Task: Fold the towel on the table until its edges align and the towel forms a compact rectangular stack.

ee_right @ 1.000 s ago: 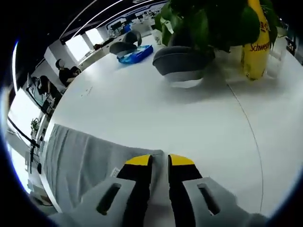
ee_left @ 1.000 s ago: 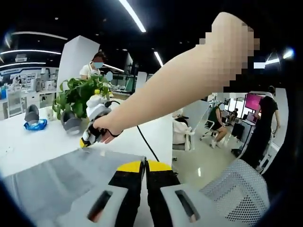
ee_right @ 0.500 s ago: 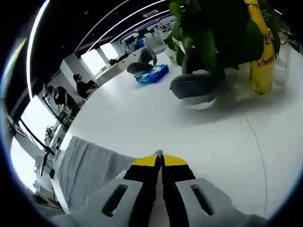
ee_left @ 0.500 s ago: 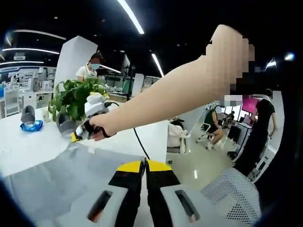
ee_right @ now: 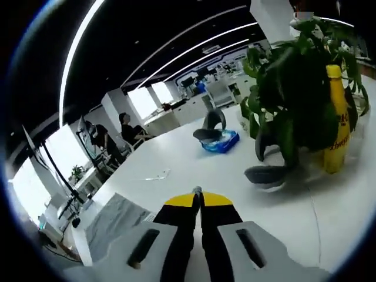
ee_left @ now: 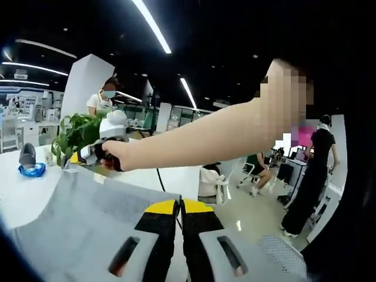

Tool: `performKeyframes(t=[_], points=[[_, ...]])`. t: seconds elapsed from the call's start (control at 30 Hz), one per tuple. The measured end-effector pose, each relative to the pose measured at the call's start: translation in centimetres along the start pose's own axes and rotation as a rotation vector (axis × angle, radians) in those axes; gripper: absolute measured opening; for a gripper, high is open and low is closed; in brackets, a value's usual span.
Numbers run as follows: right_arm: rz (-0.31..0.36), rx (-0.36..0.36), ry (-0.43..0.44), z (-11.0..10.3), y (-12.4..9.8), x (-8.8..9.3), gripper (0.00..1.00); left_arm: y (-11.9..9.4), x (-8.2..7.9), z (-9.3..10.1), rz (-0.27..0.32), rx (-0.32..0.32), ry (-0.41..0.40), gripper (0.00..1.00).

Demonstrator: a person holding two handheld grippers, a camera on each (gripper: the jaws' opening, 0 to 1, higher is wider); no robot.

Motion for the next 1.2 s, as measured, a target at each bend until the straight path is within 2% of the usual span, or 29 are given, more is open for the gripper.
performKeyframes(t=[0.27, 0.43, 0.5, 0.57, 0.7, 0.87, 1.0, 1.2], points=[[0.110, -0.057, -0.043, -1.9, -1.7, -4.6, 0.00, 0.2, -3.3, 1.4, 0.088, 0.036, 0.022, 0.02], [0.163, -0.100, -0.081, -3.4, -2.4, -6.9, 0.00, 0.3, -4.7, 2.1, 0.128, 0.054, 0.021, 0.02], [0.171, -0.136, -0.145, -4.1, -2.8, -8.0, 0.00, 0.5, -5.3, 2.5, 0.137, 0.070, 0.029, 0.02], [0.192, -0.141, -0.174, -4.8, -3.3, -9.2, 0.00, 0.8, -5.8, 2.7, 0.141, 0.077, 0.070, 0.02], [0.207, -0.155, -0.166, -4.2, -3.5, -10.9, 0.00, 1.1, -6.9, 3.0, 0.161, 0.079, 0.087, 0.02], [0.212, -0.152, -0.178, -4.1, -3.7, -12.3, 0.00, 1.1, -8.4, 3.3, 0.198, 0.083, 0.102, 0.02], [0.203, -0.157, -0.187, -4.4, -3.5, -13.0, 0.00, 0.8, -9.0, 3.5, 0.222, 0.072, 0.129, 0.02], [0.176, -0.160, -0.203, -4.9, -3.1, -13.0, 0.00, -0.4, -9.4, 3.3, 0.207, 0.069, 0.154, 0.02]])
Point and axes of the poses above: the point that each gripper's makers call its tool centre point, and the gripper's own axes: y roughly forward along the fingers, z roughly to its right, x roughly out of its underside, the point moved 7 cm from there along -y, roughly backward along the fingers, and after that the axes turned 3 degrees about -y, right-handed, at the moved point
